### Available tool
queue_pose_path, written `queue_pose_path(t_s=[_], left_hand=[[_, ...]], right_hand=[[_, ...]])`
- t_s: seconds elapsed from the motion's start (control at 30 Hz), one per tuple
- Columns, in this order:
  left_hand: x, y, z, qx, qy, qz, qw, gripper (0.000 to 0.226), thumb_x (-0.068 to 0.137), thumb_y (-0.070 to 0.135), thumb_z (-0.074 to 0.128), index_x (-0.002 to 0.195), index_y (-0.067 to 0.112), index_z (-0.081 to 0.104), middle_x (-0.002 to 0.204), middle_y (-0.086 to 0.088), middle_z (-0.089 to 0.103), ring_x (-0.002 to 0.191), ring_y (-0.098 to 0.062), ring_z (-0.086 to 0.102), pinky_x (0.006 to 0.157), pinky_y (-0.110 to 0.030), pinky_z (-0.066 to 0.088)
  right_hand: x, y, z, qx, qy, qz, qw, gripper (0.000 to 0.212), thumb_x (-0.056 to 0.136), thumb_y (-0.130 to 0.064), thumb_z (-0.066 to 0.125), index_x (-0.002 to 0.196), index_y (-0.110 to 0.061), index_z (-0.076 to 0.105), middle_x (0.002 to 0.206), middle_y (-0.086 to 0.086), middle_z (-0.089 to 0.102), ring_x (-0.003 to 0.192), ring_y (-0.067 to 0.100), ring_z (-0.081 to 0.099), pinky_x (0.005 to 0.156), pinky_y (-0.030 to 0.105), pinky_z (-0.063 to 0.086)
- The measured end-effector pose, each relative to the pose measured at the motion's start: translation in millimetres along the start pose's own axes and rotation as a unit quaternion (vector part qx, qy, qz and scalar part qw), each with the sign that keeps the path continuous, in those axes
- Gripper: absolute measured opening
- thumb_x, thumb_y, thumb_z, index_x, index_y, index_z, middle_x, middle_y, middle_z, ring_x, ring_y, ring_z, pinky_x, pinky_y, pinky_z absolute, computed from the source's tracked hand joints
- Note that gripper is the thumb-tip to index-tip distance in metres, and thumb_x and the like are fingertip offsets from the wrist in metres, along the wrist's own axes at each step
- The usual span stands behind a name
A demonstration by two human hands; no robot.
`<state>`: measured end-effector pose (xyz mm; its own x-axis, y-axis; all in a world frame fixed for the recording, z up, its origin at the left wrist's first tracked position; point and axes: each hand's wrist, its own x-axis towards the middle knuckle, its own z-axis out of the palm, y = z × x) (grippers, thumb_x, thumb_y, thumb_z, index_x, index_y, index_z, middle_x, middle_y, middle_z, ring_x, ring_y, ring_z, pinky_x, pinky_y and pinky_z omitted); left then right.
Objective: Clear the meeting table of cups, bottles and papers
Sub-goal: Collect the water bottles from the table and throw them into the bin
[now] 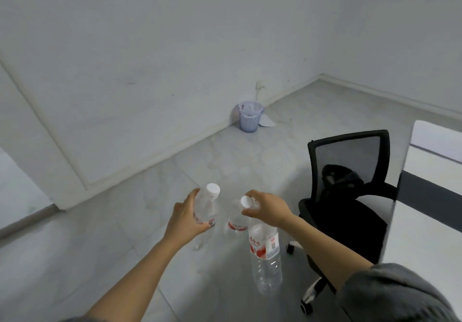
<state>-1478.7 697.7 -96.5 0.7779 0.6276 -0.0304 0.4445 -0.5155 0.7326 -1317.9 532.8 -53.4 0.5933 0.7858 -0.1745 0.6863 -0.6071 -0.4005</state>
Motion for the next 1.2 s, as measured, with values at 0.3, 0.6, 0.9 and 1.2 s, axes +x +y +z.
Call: queue_pose_path(t_s=[0.3, 0.6, 0.9, 1.2], left_hand=[[215.4, 14.8, 18.4, -0.010, -0.043, 0.006, 0.999, 0.086, 0.055, 0.045, 0.084, 0.126, 0.024, 0.040, 0.117, -0.005, 0.057, 0.108, -0.026, 0.056, 0.088, -0.040, 0.051], [435.5, 47.7, 33.0, 0.024, -0.110, 0.073, 0.991, 0.079, 0.065, 0.051, 0.076, 0.123, 0.021, 0.033, 0.106, -0.003, 0.054, 0.091, -0.026, 0.057, 0.070, -0.027, 0.040], [599.1, 123.7, 121.8, -0.066, -0.250, 0.096, 0.961, 0.069, 0.074, 0.011, 0.074, 0.131, 0.008, 0.035, 0.110, -0.008, 0.055, 0.107, -0.029, 0.057, 0.079, -0.023, 0.037], [713.6, 222.2, 261.9, -0.079, -0.309, 0.097, 0.943, 0.079, 0.058, 0.031, 0.085, 0.121, 0.011, 0.041, 0.110, -0.006, 0.056, 0.099, -0.024, 0.056, 0.078, -0.026, 0.040]], right_hand=[[172.6, 38.4, -44.9, -0.025, 0.025, 0.024, 0.999, 0.047, 0.085, -0.047, 0.058, 0.125, -0.024, 0.048, 0.120, 0.003, 0.060, 0.107, 0.026, 0.057, 0.081, 0.032, 0.043], [342.8, 91.3, -96.6, -0.030, 0.056, 0.159, 0.985, 0.047, 0.090, -0.046, 0.050, 0.127, -0.018, 0.040, 0.116, 0.009, 0.061, 0.102, 0.030, 0.059, 0.070, 0.029, 0.035], [406.9, 179.8, -155.5, 0.000, 0.121, 0.344, 0.931, 0.045, 0.094, -0.040, 0.045, 0.128, -0.012, 0.035, 0.099, 0.010, 0.064, 0.088, 0.031, 0.062, 0.061, 0.031, 0.038], [466.6, 343.9, -205.8, 0.054, 0.157, 0.421, 0.892, 0.044, 0.093, -0.041, 0.046, 0.126, -0.013, 0.036, 0.104, 0.008, 0.065, 0.080, 0.023, 0.059, 0.051, 0.027, 0.033]])
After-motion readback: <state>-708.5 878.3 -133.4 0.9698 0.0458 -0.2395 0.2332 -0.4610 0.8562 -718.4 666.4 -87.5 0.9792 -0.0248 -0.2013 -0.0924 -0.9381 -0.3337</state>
